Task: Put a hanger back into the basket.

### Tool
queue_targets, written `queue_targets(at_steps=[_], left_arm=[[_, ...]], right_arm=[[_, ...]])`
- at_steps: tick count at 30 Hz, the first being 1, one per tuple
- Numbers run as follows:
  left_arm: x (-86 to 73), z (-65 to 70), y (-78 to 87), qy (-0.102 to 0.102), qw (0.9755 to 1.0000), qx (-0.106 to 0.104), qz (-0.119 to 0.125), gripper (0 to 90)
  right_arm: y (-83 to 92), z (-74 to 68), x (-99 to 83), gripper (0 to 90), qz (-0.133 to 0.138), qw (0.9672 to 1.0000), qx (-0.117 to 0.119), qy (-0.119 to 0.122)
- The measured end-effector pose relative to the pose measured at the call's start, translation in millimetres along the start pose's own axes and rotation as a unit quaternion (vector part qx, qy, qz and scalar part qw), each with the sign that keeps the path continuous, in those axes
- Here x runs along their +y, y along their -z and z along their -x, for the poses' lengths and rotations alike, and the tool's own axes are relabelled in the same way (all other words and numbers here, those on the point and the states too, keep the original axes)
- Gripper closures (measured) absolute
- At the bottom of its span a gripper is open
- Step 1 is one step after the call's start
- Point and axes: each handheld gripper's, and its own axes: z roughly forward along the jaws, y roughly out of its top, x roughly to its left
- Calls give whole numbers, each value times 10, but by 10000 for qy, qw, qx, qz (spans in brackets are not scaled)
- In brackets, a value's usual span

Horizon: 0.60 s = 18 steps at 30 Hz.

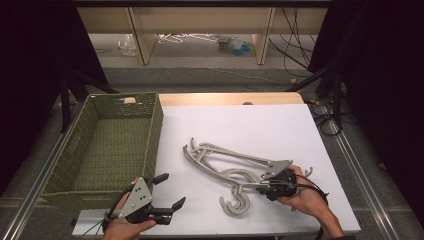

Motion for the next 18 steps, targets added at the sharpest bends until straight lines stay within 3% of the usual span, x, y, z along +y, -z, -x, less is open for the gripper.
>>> queue_targets(at_steps=[8,12,18], left_arm=[[-2,-1,-4,8,10000,-26,13,159],[2,-5,3,-59,10000,-20,-46,159],[-2,1,-4,-47,10000,-33,-68,159]], right_arm=[[-36,23,26,636,-196,9993,305,103],[-22,24,50,719,-204,9982,408,382],[30,40,80,747,-191,9967,440,660]])
